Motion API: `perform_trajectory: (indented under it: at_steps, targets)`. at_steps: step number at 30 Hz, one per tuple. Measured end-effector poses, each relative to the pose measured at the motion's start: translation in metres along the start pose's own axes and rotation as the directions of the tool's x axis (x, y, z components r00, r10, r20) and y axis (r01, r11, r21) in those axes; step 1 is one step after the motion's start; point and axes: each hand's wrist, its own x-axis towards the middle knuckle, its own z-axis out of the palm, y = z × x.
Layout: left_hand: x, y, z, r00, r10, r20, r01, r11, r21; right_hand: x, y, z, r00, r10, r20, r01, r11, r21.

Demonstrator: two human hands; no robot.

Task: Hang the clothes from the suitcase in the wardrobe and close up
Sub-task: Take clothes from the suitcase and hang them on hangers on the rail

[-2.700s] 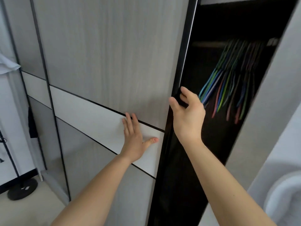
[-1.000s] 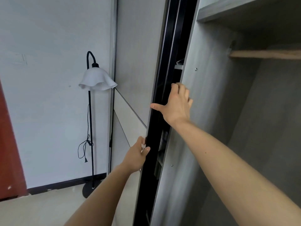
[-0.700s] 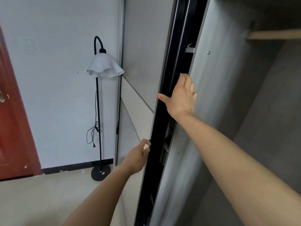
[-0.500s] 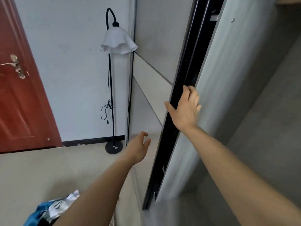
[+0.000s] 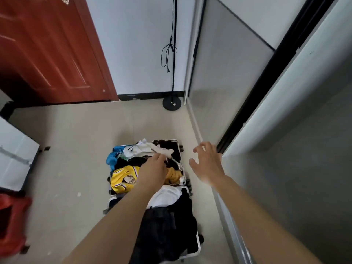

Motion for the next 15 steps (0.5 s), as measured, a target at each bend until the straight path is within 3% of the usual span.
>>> perform_trajectory:
  at_steps: [6, 15]
  targets:
    - [-0.064, -0.088, 0.118, 0.962, -0.195, 0.192, 0.203, 0.979, -0.021, -0.029, 0.011, 0.162, 0.967, 0.015, 0.254, -0.014, 1.000, -0.006]
    - [-0.110, -0.202, 0.327, 0.868, -0.280, 0.410, 0.284, 0.957, 0.053, -0.030, 0.083, 0.397, 0.888, 0.050, 0.456, 0.000, 0.994, -0.109]
